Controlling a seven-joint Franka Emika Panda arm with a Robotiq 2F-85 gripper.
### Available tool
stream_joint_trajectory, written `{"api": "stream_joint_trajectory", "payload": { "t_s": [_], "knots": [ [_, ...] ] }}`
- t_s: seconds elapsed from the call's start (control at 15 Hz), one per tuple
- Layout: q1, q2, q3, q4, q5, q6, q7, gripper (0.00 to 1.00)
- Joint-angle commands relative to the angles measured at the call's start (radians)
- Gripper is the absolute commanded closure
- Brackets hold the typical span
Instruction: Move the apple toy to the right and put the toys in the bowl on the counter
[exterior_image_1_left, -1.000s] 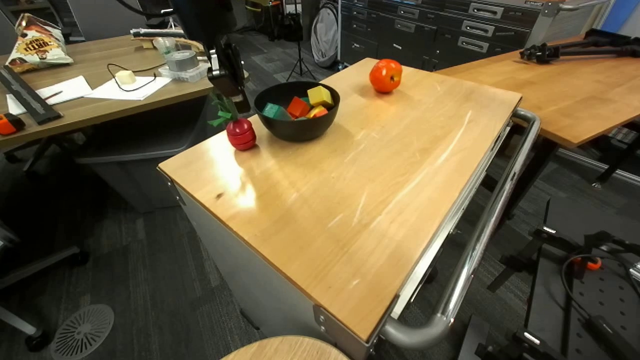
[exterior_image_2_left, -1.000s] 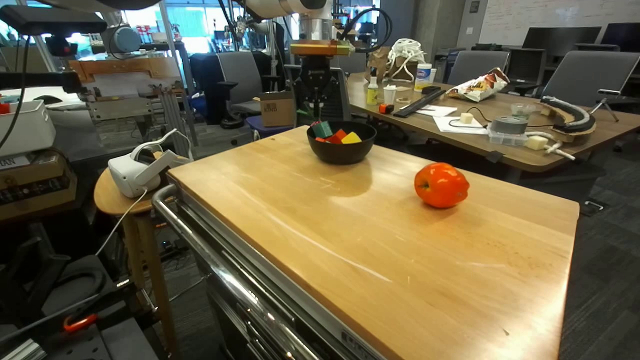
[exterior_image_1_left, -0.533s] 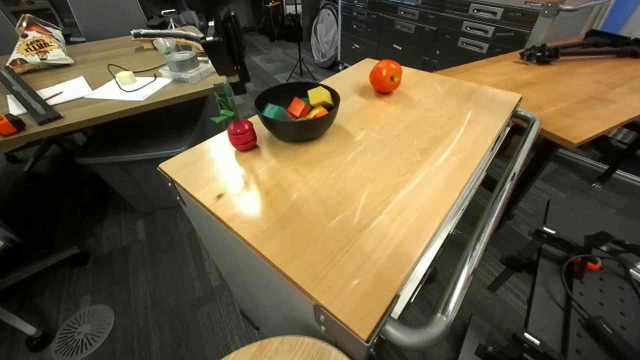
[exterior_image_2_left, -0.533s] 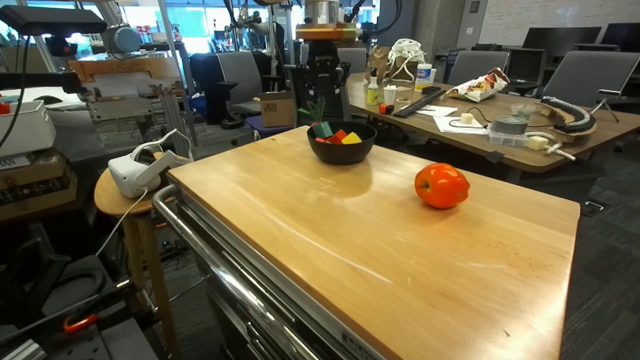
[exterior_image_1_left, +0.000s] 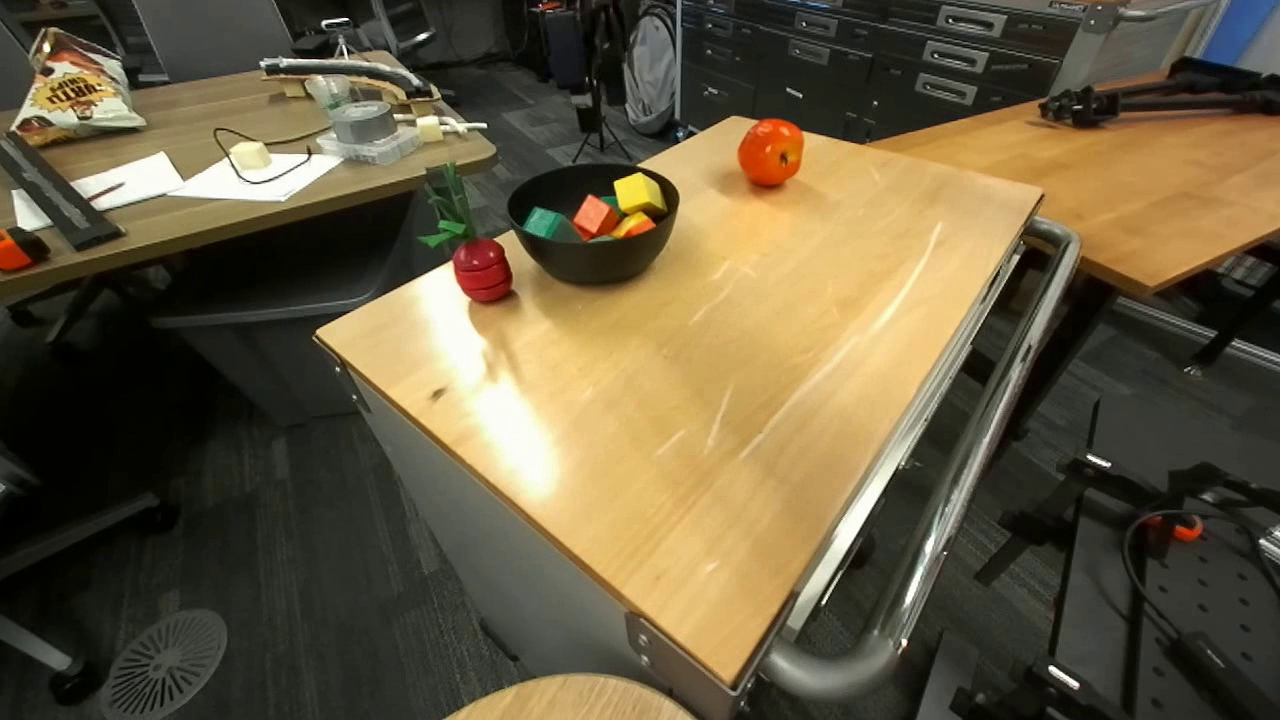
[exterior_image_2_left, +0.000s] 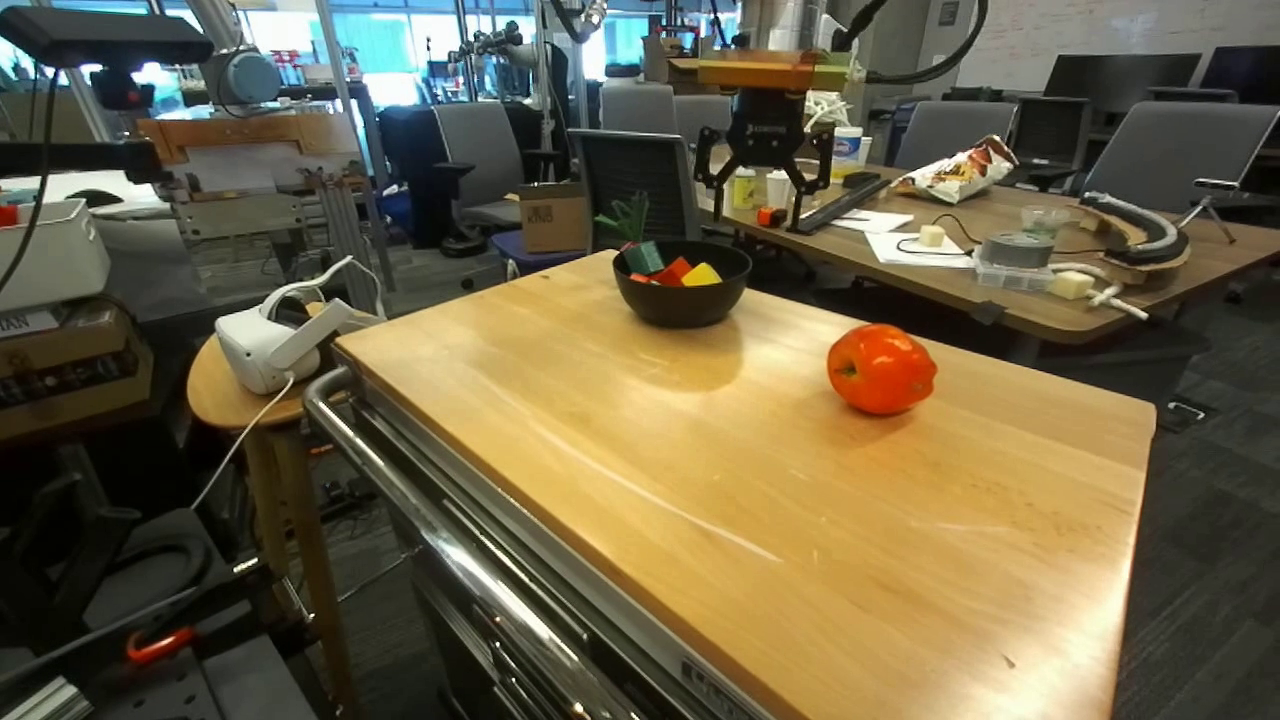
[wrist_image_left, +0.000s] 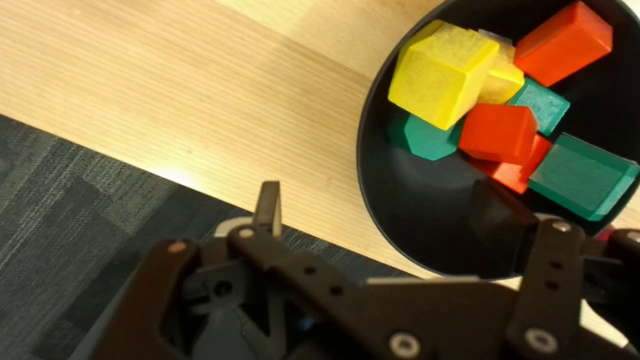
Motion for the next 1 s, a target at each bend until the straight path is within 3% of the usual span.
{"api": "stream_joint_trajectory", "payload": {
  "t_s": [0.0, 0.93],
  "knots": [
    [0.008, 0.000, 0.001, 0.000, 0.000, 0.000, 0.005, 0.06],
    [0.028, 0.000, 0.000, 0.000, 0.000, 0.002, 0.022, 0.06]
  ]
}}
